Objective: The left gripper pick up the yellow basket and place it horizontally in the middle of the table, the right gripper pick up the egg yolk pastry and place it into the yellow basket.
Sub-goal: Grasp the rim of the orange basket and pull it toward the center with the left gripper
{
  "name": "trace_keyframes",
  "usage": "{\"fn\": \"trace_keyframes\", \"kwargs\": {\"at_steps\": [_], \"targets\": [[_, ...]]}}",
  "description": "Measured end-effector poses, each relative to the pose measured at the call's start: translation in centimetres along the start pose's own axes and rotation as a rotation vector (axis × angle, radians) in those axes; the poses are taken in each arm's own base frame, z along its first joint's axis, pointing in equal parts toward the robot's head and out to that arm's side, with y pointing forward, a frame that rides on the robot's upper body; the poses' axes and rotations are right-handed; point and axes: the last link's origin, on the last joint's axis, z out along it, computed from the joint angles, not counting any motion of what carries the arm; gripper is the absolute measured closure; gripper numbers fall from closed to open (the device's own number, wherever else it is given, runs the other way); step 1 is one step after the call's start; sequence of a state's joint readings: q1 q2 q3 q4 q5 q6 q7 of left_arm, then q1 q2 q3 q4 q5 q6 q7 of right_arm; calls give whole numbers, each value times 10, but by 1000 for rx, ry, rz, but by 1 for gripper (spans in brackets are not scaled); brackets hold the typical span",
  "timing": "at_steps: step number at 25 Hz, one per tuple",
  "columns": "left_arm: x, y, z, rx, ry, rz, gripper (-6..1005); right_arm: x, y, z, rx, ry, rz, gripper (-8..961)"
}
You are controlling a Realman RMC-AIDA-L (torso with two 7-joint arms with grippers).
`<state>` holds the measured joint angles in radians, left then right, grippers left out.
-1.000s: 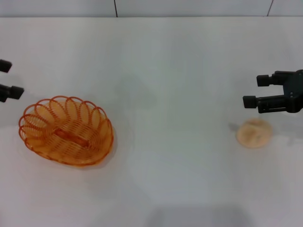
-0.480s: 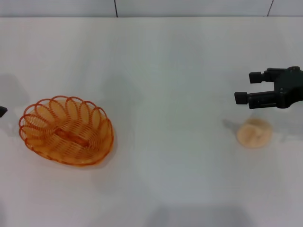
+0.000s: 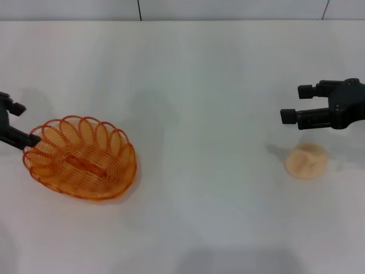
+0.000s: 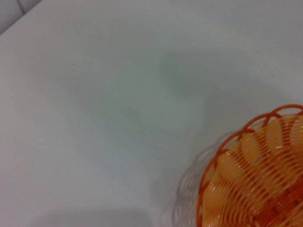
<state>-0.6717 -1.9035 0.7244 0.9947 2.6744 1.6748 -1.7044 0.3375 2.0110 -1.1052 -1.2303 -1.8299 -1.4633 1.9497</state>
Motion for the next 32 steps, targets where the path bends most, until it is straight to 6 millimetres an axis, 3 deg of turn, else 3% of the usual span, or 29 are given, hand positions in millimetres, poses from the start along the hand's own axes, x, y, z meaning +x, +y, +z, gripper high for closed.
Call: {"fn": "trace_keyframes", "kwargs": {"at_steps": [19, 32], "targets": [[-6, 8, 29, -48, -39, 1, 145, -1, -2, 0, 10, -6, 5, 80], [-7, 10, 37, -47, -32, -4, 159, -1, -1, -1, 10, -7, 9, 80]]}}
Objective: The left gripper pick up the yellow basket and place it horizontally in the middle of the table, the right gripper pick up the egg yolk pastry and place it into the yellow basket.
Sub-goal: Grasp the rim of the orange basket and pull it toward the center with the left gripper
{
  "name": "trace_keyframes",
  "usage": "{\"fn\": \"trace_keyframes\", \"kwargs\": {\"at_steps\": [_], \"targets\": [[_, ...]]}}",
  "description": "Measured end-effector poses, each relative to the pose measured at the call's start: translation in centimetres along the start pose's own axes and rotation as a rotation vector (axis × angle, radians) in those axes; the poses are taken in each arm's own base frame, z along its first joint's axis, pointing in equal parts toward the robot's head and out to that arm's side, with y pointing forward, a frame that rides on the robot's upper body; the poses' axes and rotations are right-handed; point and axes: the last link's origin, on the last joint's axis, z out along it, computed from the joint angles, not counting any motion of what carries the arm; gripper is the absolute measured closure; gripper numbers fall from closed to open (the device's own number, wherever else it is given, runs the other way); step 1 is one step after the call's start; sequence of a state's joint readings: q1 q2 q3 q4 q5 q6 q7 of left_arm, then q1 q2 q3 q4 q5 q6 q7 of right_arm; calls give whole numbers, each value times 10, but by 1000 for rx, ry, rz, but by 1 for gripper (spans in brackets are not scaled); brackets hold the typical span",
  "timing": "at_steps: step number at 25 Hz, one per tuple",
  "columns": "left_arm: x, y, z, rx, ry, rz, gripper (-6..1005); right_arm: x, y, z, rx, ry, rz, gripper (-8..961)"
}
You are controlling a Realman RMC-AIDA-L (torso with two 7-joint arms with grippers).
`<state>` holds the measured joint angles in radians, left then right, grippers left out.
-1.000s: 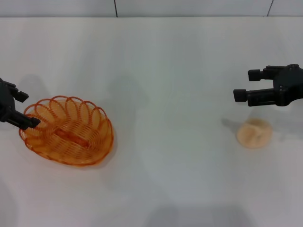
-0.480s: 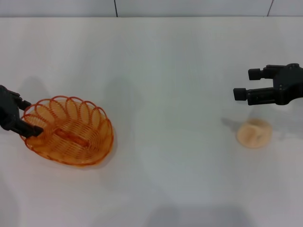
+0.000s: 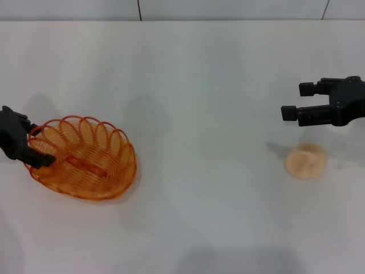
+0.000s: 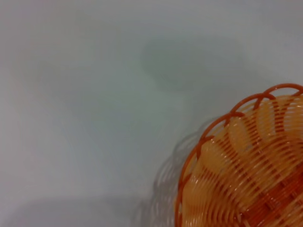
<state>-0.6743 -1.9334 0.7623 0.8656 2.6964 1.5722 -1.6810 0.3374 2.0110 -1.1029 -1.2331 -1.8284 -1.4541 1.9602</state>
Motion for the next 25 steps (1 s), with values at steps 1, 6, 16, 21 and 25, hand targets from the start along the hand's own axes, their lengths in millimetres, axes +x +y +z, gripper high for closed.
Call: {"fn": "trace_keyframes", "kwargs": {"at_steps": [1, 6, 16, 21, 25], "targets": [[0, 0, 1, 2, 1, 0, 160, 0, 0, 0, 0, 0, 0, 80], [3, 0, 4, 10, 9, 4, 166, 0, 0, 0, 0, 0, -2, 80], [4, 3, 11, -5, 16, 2, 382, -1, 0, -1, 2, -2, -4, 81], [4, 3, 11, -6, 28, -4, 459, -2, 0, -1, 4, -4, -5, 81], [4, 1, 11, 7, 35, -12, 571, -2, 0, -1, 3, -3, -6, 81]]}}
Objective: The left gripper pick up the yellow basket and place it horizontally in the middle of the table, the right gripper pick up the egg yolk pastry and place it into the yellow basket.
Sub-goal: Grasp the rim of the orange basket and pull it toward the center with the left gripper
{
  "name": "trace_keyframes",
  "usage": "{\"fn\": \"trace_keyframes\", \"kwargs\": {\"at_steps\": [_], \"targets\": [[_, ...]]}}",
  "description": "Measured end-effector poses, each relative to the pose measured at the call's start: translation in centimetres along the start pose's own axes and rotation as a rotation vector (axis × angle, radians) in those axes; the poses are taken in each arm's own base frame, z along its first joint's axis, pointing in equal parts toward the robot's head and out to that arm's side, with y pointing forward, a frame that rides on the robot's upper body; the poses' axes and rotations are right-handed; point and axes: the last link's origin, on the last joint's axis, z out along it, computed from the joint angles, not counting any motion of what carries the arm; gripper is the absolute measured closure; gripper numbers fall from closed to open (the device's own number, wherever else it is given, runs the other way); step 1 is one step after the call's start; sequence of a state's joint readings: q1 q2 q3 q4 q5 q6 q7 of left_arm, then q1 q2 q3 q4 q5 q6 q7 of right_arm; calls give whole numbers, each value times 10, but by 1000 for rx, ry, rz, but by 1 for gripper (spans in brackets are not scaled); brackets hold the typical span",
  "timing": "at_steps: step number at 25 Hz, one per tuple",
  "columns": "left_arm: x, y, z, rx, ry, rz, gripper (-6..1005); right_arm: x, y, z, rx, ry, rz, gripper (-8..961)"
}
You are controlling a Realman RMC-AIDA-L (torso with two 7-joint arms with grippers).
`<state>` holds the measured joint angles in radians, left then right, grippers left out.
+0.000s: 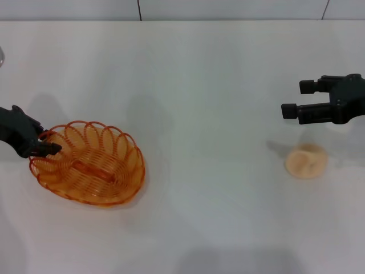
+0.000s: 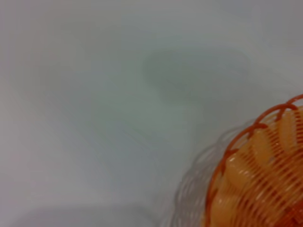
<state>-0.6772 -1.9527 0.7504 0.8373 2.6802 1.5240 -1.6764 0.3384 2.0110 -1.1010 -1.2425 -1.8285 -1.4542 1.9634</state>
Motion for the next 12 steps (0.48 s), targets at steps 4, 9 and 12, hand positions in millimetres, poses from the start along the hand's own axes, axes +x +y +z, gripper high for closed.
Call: {"fn": "trace_keyframes", "kwargs": {"at_steps": [4, 9, 12], "targets": [[-1, -2, 0, 13, -3, -5, 643, 0, 0, 0, 0, 0, 0, 81], [-1, -1, 1, 10, -3, -6, 716, 0, 0, 0, 1, -1, 0, 81], [-1, 0, 1, 6, -2, -7, 720, -1, -1, 0, 3, -3, -1, 81]]}}
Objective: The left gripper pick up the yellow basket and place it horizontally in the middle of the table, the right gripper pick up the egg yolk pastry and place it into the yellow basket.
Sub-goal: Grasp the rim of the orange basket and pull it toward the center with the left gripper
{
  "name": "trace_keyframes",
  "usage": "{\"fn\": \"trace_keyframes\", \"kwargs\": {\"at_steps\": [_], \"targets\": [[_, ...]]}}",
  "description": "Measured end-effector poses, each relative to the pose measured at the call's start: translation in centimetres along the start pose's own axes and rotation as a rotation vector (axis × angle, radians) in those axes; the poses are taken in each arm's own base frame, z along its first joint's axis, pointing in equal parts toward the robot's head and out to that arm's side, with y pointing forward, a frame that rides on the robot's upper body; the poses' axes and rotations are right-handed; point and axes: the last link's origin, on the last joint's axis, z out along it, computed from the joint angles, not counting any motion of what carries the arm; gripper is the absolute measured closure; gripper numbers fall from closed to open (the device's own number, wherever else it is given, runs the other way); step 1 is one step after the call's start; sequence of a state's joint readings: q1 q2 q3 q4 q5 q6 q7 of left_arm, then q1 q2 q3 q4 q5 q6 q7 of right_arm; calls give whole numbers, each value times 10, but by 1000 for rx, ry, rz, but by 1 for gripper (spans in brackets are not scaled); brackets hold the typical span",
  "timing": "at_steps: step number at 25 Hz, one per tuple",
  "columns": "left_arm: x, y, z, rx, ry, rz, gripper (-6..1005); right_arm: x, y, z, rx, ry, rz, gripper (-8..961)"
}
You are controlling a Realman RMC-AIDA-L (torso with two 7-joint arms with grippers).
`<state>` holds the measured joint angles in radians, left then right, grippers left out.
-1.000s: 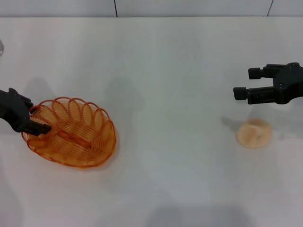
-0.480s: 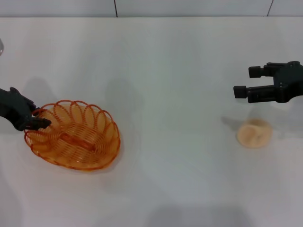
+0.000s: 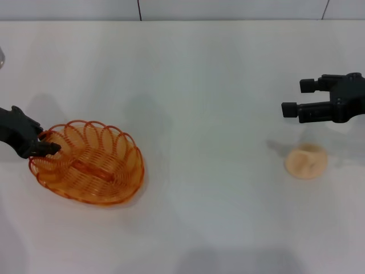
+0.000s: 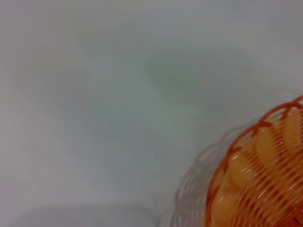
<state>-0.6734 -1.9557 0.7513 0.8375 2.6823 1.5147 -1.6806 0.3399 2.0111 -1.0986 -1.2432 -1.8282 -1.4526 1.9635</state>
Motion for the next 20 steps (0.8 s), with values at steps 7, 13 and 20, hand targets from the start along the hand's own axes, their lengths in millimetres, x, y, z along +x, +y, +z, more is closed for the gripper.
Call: {"fn": "trace_keyframes", "kwargs": {"at_steps": [7, 13, 20], "targets": [[-1, 0, 0, 3, -9, -10, 747, -3, 0, 1, -4, -3, -7, 81], [0, 0, 0, -2, -10, -9, 786, -3, 0, 1, -4, -4, -6, 81], [2, -1, -1, 0, -12, -8, 863, -5, 0, 1, -4, -5, -8, 81]]}}
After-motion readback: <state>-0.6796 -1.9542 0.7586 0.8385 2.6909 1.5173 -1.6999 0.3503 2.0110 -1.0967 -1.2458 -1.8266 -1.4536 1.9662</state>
